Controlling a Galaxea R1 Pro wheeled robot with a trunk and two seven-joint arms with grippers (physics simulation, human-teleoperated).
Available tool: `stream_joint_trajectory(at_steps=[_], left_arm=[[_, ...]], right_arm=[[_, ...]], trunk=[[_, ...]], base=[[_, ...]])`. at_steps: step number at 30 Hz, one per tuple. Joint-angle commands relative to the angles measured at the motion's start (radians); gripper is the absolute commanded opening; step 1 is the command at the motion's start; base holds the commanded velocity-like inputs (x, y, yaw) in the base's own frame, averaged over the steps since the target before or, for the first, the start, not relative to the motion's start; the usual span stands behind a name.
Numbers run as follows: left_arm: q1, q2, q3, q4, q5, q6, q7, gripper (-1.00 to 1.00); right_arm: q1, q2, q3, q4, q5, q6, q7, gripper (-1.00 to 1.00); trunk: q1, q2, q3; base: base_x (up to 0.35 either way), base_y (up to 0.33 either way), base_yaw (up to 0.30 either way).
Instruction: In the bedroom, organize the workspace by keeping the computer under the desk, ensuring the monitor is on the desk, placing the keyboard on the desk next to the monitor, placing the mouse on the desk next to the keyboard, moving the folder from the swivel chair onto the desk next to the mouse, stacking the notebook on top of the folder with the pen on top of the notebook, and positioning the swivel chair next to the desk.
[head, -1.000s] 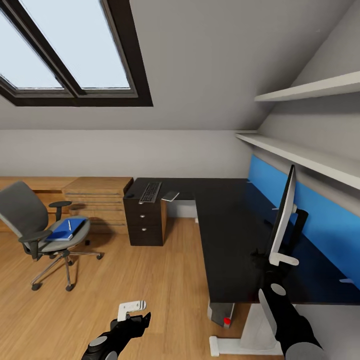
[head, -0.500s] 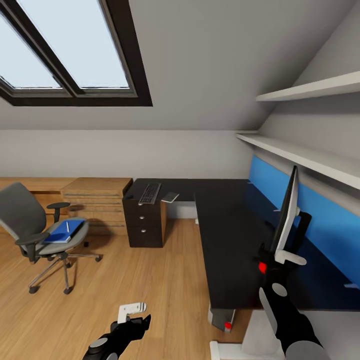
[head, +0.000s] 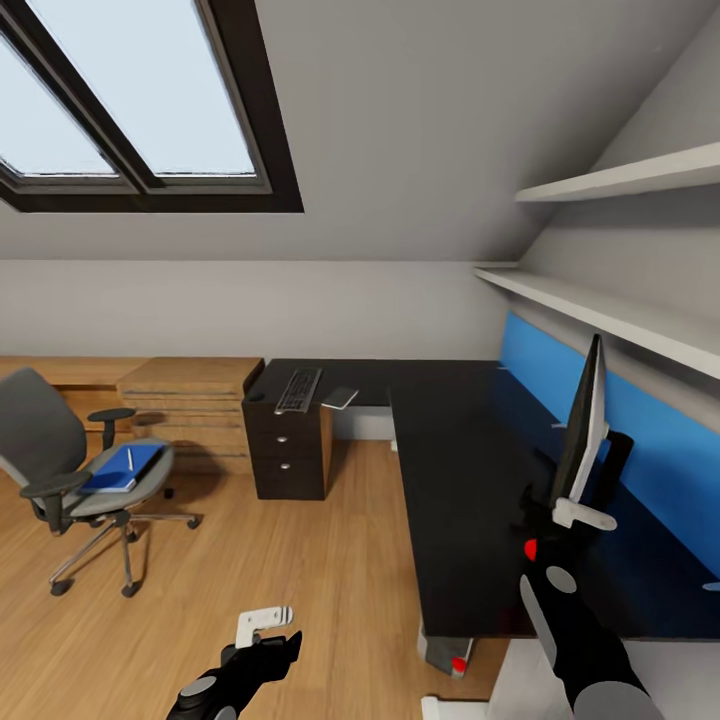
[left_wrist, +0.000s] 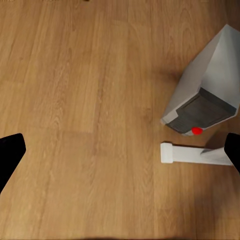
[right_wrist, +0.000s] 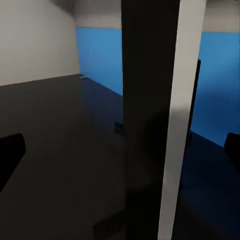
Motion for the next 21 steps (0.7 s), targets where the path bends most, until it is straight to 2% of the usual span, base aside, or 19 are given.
stream_joint_trajectory(at_steps=[1, 12, 21], left_arm=[[-0.001, 0.001, -0.003, -0.001, 0.010, 0.001, 0.010, 1.00], [-0.001, 0.001, -0.004, 0.006, 0.012, 0.001, 0.011, 1.00], [-0.001, 0.001, -0.004, 0.015, 0.012, 0.001, 0.011, 1.00]], right_arm=[[-0.001, -0.001, 0.000, 0.001, 0.004, -0.002, -0.004, 1.00], [-0.001, -0.006, 0.000, 0.002, 0.003, 0.001, -0.021, 1.00], [-0.001, -0.008, 0.000, 0.002, 0.003, 0.002, -0.023, 1.00]], trunk=[[0.001, -0.001, -0.001], [0.001, -0.001, -0.001], [0.001, -0.001, -0.001]], base=[[0.047, 0.000, 0.000], [0.090, -0.033, 0.000], [0.019, -0.018, 0.000]])
